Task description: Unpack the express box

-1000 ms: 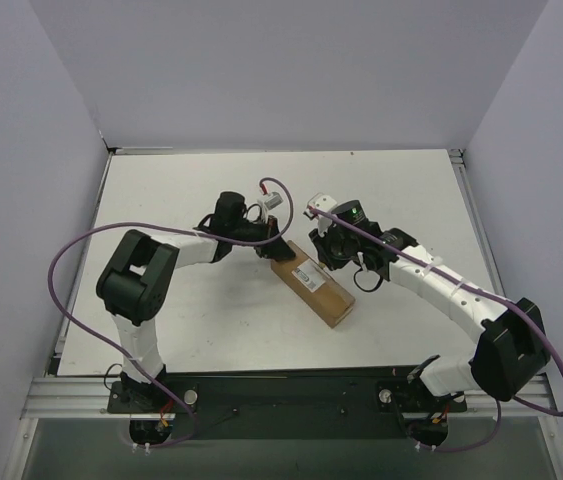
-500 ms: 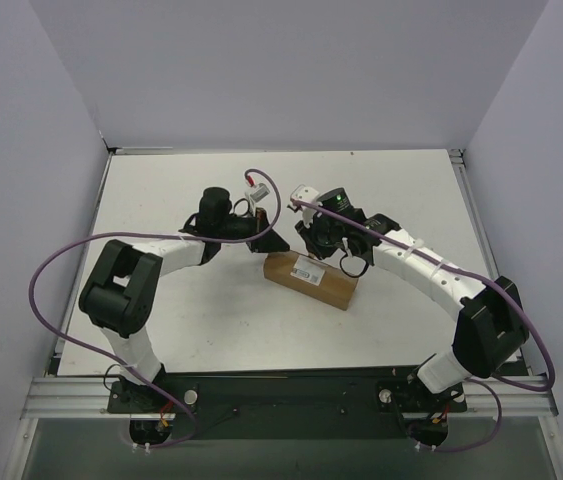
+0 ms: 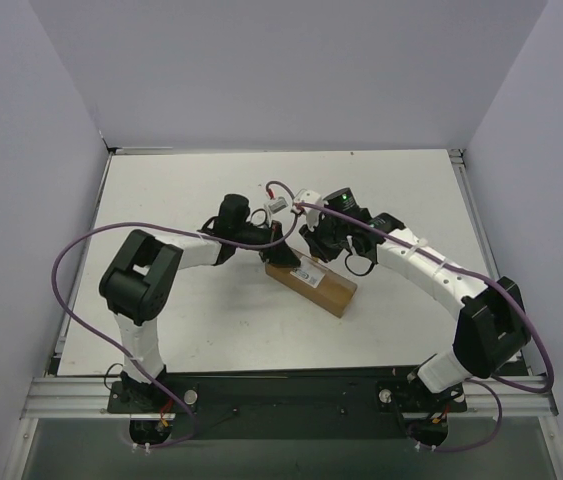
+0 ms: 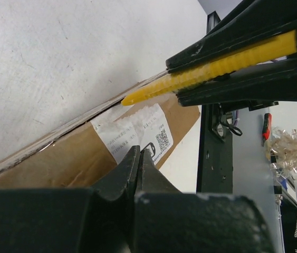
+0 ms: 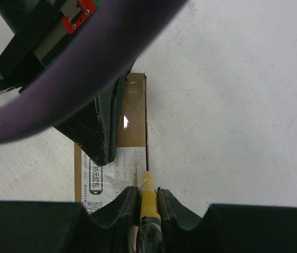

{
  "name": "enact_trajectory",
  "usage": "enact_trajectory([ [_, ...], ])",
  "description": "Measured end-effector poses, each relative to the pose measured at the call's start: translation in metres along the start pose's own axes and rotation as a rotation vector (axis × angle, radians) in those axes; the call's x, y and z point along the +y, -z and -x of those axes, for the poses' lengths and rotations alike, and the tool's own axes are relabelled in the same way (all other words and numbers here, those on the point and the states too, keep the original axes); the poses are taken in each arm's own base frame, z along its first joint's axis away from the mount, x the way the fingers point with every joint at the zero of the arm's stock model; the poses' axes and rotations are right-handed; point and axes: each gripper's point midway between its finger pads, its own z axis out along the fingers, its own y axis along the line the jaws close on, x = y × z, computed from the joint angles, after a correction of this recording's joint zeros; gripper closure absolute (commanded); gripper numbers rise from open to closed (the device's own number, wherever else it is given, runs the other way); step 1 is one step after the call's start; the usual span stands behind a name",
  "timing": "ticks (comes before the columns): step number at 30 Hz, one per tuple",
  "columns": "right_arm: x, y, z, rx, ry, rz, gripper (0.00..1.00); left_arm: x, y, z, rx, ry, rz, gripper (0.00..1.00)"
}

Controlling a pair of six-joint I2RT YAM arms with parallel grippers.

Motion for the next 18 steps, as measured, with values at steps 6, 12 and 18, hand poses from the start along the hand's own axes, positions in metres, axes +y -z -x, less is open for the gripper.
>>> enact_trajectory([
  [6, -0.001, 0.002, -0.004, 0.007, -0.015, 0.000, 1.00, 0.013, -0.007, -0.009, 0.030, 0.009, 0.045, 1.00],
  [12, -0.002, 0.008, -0.007, 0.006, -0.039, -0.019, 1.00, 0.019, -0.009, -0.003, 0.032, -0.004, 0.071, 1.00],
  [18, -0.001, 0.016, -0.013, 0.011, -0.058, -0.035, 1.00, 0.021, -0.010, -0.001, 0.032, -0.017, 0.086, 1.00],
])
